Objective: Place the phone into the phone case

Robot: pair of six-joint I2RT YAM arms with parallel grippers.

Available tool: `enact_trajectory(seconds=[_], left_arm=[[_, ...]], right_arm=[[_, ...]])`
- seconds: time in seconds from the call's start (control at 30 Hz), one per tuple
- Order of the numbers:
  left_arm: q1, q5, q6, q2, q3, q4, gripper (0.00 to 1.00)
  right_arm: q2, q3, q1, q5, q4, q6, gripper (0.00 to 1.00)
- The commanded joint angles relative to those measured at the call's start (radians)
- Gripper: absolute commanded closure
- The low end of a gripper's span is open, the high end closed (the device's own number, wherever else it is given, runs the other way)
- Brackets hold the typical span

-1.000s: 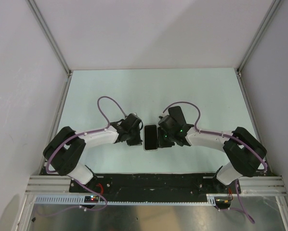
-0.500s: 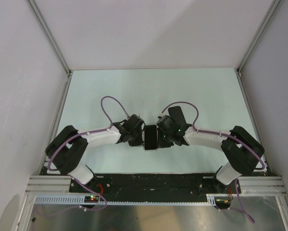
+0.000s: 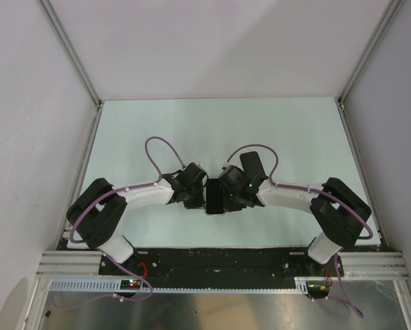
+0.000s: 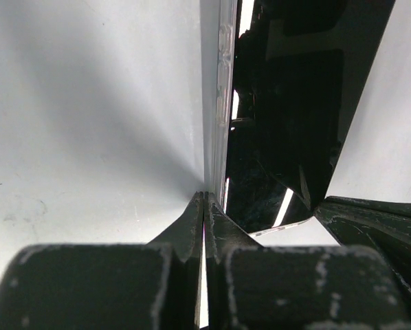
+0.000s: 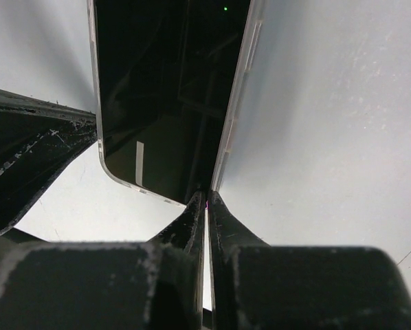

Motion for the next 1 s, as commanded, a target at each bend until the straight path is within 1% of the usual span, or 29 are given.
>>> enact_trajectory(seconds=[0.0, 0.2, 0.3, 0.47, 0.63, 0.87, 0.97], left_arm=[[-0.030, 0.050, -0.022, 0.040, 0.019, 0.077, 1.00], [-0.028, 0.043, -0.017, 0.031, 0.017, 0.079, 1.00], [-0.024, 0.038, -0.015, 0.015, 0.015, 0.079, 1.00], [0.012, 0.019, -0.016, -0.043, -0.021, 0.078, 1.00], [0.044, 0.013, -0.004, -0.125, -0.053, 0.072, 1.00], [0.052, 0.006, -0.003, -0.211, -0.069, 0.048, 1.00], [0.052, 0.005, -0.006, -0.248, -0.085, 0.044, 1.00]], right_arm=[[0.126, -0.015, 0.053, 0.024, 0.094, 0.029, 1.00], [0.150, -0.012, 0.065, 0.042, 0.093, 0.031, 1.00], [0.173, 0.011, 0.066, 0.044, 0.067, 0.021, 1.00], [0.218, 0.027, 0.069, 0.045, 0.047, 0.017, 1.00], [0.230, 0.035, 0.072, 0.051, 0.026, 0.013, 0.93], [0.283, 0.106, 0.079, 0.024, -0.041, -0.026, 0.87], [0.253, 0.114, 0.078, 0.031, -0.051, -0.030, 0.85]])
